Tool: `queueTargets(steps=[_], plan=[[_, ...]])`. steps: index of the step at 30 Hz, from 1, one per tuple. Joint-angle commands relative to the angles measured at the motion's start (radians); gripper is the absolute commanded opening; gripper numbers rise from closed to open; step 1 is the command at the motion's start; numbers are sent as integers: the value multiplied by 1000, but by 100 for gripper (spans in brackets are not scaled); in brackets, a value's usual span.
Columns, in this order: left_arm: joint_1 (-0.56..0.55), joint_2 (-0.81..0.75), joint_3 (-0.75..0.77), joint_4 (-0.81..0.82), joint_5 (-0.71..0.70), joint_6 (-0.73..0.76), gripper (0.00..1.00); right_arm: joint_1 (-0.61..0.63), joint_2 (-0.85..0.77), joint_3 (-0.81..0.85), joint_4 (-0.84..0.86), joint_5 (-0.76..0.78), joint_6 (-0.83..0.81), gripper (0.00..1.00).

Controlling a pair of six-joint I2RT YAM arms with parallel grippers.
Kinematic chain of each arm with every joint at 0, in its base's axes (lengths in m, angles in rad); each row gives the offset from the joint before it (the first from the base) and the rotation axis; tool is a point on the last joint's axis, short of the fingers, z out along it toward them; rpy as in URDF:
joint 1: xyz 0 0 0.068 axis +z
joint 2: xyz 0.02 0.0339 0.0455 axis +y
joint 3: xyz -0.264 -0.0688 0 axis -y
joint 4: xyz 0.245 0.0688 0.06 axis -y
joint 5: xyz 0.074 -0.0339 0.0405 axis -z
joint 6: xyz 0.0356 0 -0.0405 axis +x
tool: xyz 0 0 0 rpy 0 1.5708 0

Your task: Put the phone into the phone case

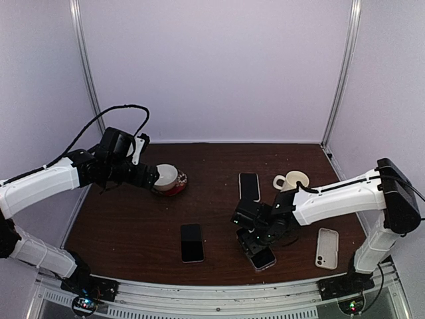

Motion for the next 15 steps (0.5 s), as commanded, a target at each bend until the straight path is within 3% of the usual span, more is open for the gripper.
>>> queueTargets(steps=[1, 11, 15], plan=[[6, 9, 30, 21, -4, 14, 98, 4, 33, -15, 11, 17, 12, 40], [6, 7, 30, 21, -4, 15, 97, 4, 15, -34, 17, 30, 29, 44], [6, 9, 30, 20, -4, 15, 98, 4, 19, -3, -18, 32, 39, 75]])
